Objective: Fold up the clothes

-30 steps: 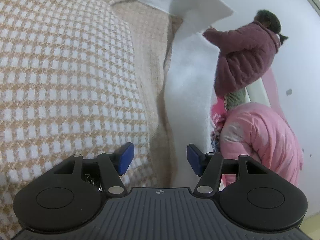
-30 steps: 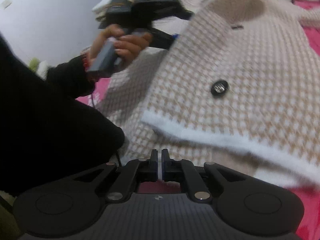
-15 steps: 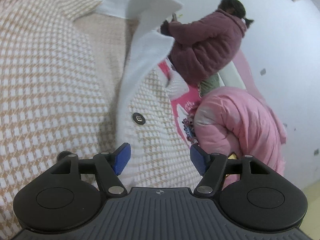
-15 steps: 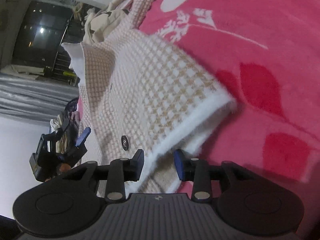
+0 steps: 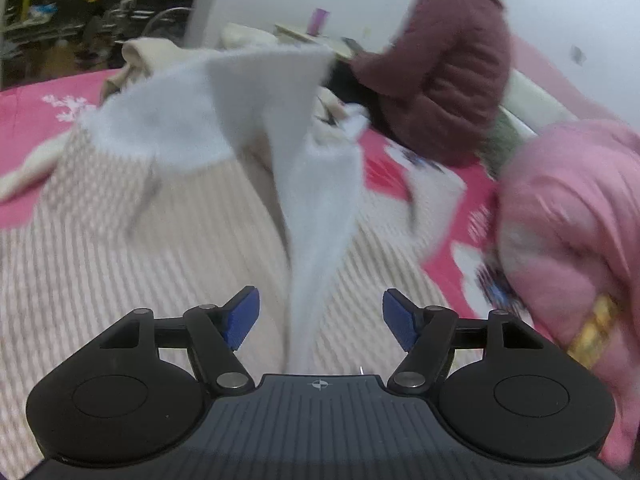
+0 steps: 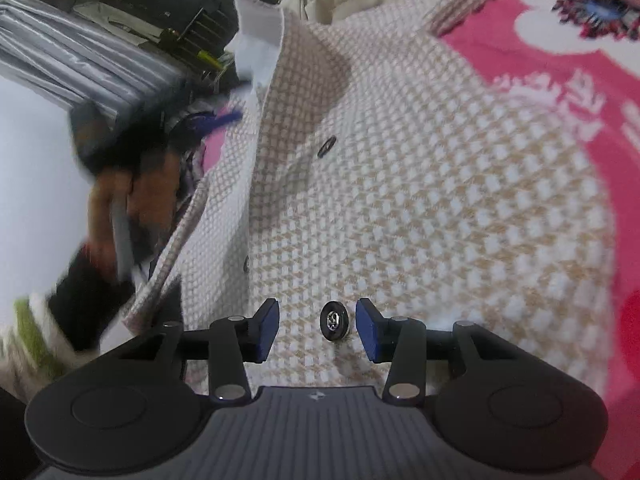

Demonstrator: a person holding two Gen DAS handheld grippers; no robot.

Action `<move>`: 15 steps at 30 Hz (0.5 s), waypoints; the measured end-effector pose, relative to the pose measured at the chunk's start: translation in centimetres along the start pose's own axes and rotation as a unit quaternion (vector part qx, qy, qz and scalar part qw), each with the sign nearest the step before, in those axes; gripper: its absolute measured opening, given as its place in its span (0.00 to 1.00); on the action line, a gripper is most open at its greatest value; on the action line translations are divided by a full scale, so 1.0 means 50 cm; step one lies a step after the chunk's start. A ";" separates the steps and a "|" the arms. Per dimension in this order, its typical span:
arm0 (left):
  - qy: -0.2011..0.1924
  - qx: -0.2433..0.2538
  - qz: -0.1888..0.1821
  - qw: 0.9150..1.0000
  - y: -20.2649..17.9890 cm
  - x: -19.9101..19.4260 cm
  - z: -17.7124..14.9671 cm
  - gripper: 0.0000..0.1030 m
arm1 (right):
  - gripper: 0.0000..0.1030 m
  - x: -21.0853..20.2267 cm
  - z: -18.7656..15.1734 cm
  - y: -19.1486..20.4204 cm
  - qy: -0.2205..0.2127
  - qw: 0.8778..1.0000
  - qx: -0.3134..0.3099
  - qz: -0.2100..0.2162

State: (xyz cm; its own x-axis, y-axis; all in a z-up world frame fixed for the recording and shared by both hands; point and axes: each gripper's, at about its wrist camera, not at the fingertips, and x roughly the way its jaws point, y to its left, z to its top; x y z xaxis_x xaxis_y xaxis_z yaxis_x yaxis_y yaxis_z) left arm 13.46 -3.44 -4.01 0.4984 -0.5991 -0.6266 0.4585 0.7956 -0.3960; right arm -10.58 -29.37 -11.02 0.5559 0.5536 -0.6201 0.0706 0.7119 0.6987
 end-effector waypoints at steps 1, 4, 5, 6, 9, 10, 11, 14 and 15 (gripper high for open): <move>0.001 -0.030 -0.004 1.000 0.012 0.013 0.023 0.68 | 0.45 0.007 -0.002 -0.005 0.003 1.000 0.001 0.001; 0.010 -0.117 -0.027 0.993 0.036 0.070 0.106 0.68 | 0.45 0.021 -0.009 -0.029 0.010 1.000 0.016 -0.003; 0.013 -0.138 -0.029 0.990 0.038 0.087 0.130 0.69 | 0.45 0.023 -0.012 -0.038 0.012 1.000 0.023 0.000; 0.016 -0.154 -0.027 0.988 0.035 0.104 0.152 0.70 | 0.45 0.026 -0.012 -0.047 0.012 0.999 0.030 0.005; 0.030 -0.140 -0.008 0.990 0.001 0.154 0.184 0.75 | 0.45 0.030 -0.010 -0.060 0.012 0.999 0.043 0.021; 0.035 -0.132 -0.001 0.991 -0.012 0.171 0.192 0.75 | 0.45 0.031 -0.009 -0.064 0.013 0.999 0.046 0.026; 0.039 -0.120 0.011 0.992 -0.024 0.188 0.197 0.73 | 0.45 0.032 -0.008 -0.067 0.013 0.998 0.048 0.030; 0.031 -0.096 0.046 0.994 -0.030 0.216 0.181 0.18 | 0.45 0.028 -0.010 -0.070 0.016 0.998 0.039 0.036; 0.021 -0.100 0.041 0.994 -0.018 0.212 0.174 0.09 | 0.45 0.027 -0.011 -0.070 0.017 0.999 0.034 0.037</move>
State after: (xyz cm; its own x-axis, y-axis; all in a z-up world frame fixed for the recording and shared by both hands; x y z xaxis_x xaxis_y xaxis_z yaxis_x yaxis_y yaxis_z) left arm 24.73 -11.31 -4.46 0.4941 -0.5309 -0.6885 0.2600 0.8459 -0.4657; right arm -10.54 -30.88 -14.47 0.5327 0.6187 -0.5774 0.0866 0.6388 0.7644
